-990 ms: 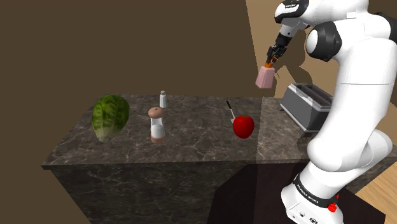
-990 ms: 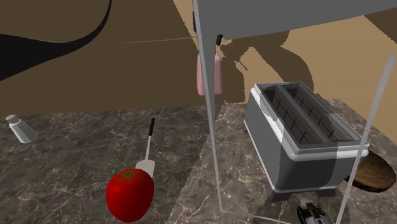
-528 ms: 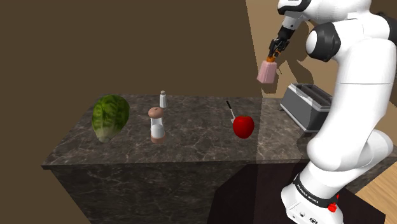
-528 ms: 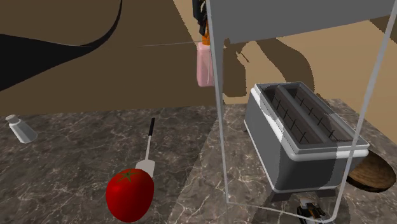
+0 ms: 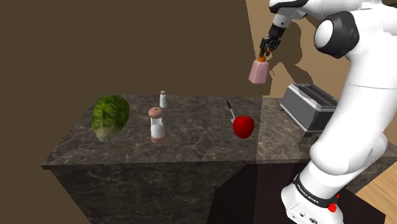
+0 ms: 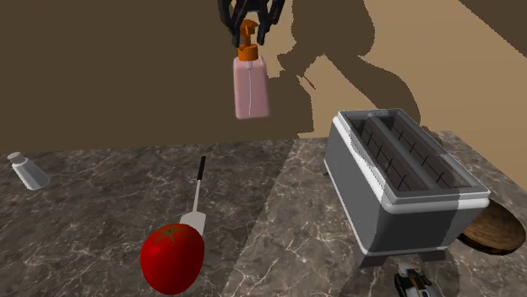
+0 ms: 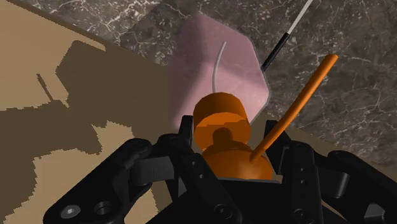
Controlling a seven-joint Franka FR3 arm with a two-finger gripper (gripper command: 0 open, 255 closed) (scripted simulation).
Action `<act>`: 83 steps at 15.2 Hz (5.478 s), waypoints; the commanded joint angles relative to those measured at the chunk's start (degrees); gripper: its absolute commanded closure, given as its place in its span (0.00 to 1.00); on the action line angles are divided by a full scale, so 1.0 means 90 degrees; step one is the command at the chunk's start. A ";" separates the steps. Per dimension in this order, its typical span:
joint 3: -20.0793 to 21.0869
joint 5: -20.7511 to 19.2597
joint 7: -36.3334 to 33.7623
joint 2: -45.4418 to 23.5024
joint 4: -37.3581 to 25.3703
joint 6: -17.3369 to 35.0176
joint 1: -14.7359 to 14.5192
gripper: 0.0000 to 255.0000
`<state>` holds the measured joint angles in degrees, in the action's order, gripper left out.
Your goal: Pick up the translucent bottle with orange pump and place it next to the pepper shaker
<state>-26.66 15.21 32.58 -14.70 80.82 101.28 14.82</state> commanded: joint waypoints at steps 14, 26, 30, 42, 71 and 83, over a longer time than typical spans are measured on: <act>0.0876 -0.0982 -0.2383 0.1314 0.1663 0.0795 -0.1565 1.00; 0.1685 -0.1335 -0.4202 0.1201 0.1536 0.0908 -0.2496 1.00; 0.1929 -0.1423 -0.4770 0.0960 0.1231 0.0862 -0.2791 1.00; 0.2498 -0.1689 -0.6317 -0.0406 -0.0658 0.0344 -0.3686 1.00; 0.2561 -0.1741 -0.6564 -0.0737 0.1261 0.2589 -0.3840 1.00; 0.2563 -0.1738 -0.6568 -0.0834 0.1458 0.2882 -0.3839 1.00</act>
<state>-3.59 -0.43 -26.54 -22.21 93.94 127.22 -19.73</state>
